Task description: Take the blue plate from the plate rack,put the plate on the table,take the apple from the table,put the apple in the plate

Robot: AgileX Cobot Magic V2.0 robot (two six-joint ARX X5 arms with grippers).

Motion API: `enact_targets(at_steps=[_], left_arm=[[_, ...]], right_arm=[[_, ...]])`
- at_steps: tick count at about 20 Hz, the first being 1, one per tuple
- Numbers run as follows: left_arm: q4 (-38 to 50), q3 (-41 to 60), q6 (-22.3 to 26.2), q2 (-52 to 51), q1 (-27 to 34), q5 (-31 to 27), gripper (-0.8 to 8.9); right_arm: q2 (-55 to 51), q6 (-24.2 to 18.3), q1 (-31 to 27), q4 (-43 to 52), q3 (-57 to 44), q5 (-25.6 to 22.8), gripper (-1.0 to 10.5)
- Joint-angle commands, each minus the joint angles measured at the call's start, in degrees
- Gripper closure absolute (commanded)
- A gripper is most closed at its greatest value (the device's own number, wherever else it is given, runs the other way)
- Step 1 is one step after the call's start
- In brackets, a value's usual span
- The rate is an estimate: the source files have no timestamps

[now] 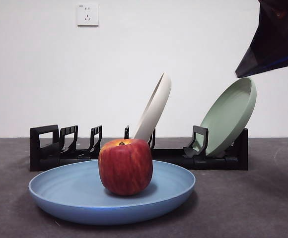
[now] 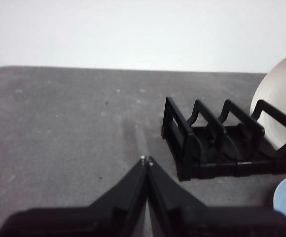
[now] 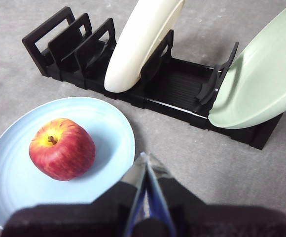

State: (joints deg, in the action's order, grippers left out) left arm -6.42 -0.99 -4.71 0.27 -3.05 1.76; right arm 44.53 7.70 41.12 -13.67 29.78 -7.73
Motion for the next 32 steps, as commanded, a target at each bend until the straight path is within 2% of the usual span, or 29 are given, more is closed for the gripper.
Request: enact_targets(at_steps=[1,3,22,24,26,31,32], left_arm=[[-1.33,0.76,-0.44,-0.2,0.22,-0.15,8.17],[-4.28,0.76,-0.07,-0.2,0.22,-0.13,8.17],[-3.96,0.74,-0.04,-0.17,0.2,-0.11,8.17],[-3.96,0.74,-0.07,-0.17,0.2,-0.11,8.17],[-3.96,0.74,-0.07,-0.17,0.2,-0.11,8.17],[-3.96,0.74,-0.04,-0.17,0.2,-0.13,8.17],[-3.96,0.74,-0.07,-0.17,0.2,-0.11,8.17]], right_arm=[[0.02,0.39,-0.09,0.26,-0.37,-0.15,9.5],[0.02,0.39,-0.09,0.26,-0.37,-0.13,9.5],[-1.99,0.33,-0.09,-1.88,-0.37,-0.28,9.5],[-4.33,-4.28,-0.55,-2.84,-0.37,-1.49,9.5],[-6.32,-8.13,-3.15,-2.82,-0.37,-3.17,9.5],[-12.96,-8.68,-18.36,-2.8,-0.5,-2.58,9.5],[-14.82,-8.79,-21.88,-2.82,-0.59,-1.16,9.5]])
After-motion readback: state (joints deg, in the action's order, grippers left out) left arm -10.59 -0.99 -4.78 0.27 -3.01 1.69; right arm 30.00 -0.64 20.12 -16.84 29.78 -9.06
